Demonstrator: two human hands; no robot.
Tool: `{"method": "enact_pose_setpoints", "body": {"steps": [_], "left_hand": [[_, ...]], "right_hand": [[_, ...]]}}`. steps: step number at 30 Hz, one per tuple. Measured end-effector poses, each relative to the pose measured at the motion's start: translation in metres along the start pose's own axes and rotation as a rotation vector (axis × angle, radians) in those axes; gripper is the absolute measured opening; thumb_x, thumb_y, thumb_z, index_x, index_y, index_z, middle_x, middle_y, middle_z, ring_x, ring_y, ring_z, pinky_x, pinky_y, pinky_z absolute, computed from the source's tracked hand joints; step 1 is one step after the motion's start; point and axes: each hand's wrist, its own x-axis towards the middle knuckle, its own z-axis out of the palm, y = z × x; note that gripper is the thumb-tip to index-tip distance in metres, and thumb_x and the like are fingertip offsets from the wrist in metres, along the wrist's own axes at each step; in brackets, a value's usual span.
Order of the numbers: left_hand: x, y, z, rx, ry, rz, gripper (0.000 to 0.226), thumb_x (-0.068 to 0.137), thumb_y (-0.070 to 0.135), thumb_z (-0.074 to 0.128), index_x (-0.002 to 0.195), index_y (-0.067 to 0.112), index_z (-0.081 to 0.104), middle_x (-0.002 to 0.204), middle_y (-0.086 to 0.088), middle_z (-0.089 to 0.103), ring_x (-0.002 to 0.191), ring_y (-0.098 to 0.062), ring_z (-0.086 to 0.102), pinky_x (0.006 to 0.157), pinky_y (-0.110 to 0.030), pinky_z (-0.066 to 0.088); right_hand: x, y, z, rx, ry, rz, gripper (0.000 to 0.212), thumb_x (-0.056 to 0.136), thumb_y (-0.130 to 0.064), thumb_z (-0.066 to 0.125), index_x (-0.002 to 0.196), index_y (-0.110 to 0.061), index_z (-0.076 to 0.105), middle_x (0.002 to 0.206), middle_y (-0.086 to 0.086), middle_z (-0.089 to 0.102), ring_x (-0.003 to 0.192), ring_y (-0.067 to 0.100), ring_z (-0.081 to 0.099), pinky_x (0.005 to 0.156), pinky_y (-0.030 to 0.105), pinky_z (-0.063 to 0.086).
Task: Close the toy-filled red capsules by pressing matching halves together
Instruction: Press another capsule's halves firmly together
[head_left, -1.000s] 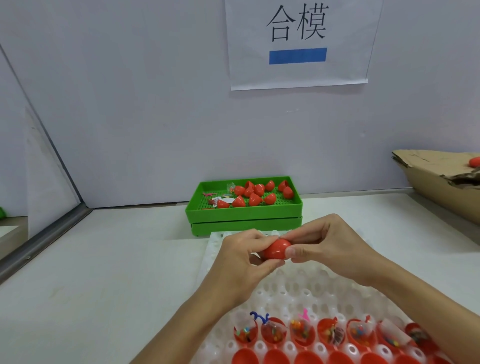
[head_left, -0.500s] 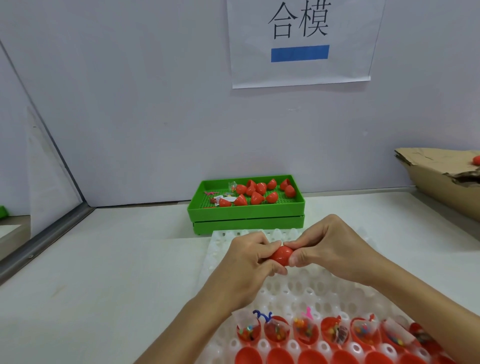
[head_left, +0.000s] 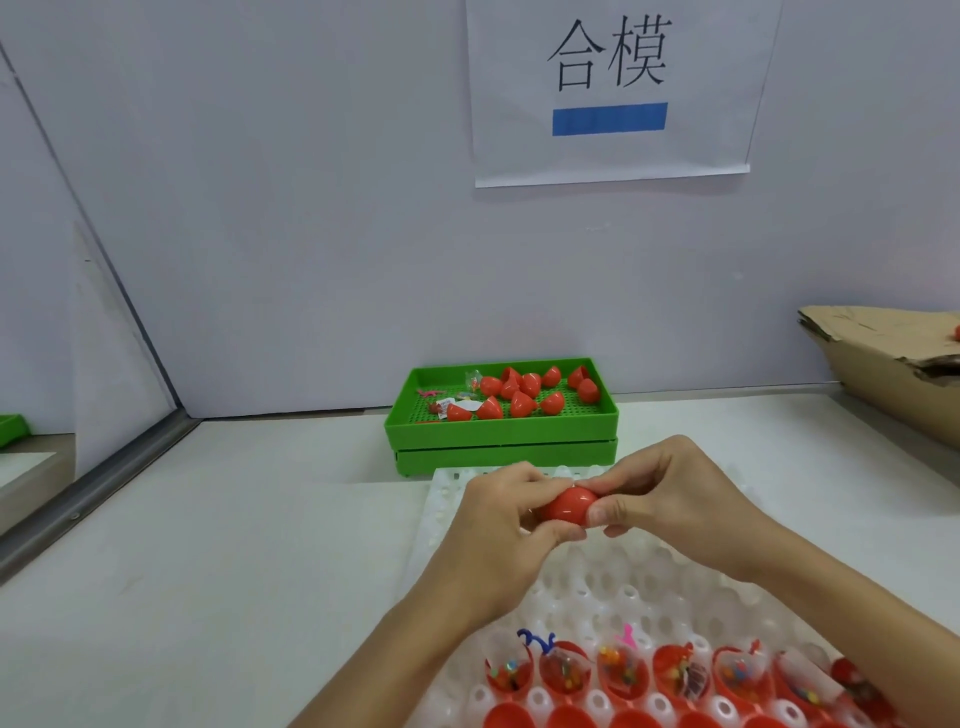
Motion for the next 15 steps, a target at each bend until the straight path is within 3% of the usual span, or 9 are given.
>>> {"method": "enact_pose_setpoints", "body": {"steps": [5,11,15], "left_hand": [[0.0002,-0.0004,-0.0024,-0.121,0.085,-0.081,0.051,0.074,0.014,0.086,0.122,0.02,0.07,0.1,0.008,0.071,0.087,-0.007,0.066,0.079,-0.024,0.058],[0.0013,0.002,-0.0047,-0.224,0.098,-0.077,0.033,0.079,0.01,0.082,0.111,0.016,0.076,0.099,0.004,0.074,0.087,-0.01,0.069,0.076,-0.025,0.059],[0.0019,0.0008,-0.0048,-0.266,0.082,-0.117,0.034,0.077,0.009,0.083,0.11,0.017,0.077,0.094,0.003,0.071,0.084,-0.012,0.068,0.078,-0.03,0.06]], "right_hand": [[0.0003,-0.0003,-0.0013,0.07,0.002,0.011,0.023,0.063,-0.019,0.084,0.083,-0.028,0.083,0.079,0.004,0.078,0.067,0.008,0.072,0.066,0.019,0.055],[0.0001,0.0003,-0.0039,0.062,-0.011,-0.002,0.026,0.065,-0.017,0.084,0.091,-0.023,0.083,0.086,0.005,0.079,0.078,0.014,0.075,0.07,0.019,0.056],[0.0003,0.0014,-0.0036,0.079,-0.013,-0.005,0.027,0.065,-0.013,0.085,0.09,-0.023,0.083,0.089,0.005,0.079,0.086,0.019,0.077,0.075,0.019,0.058]]}}
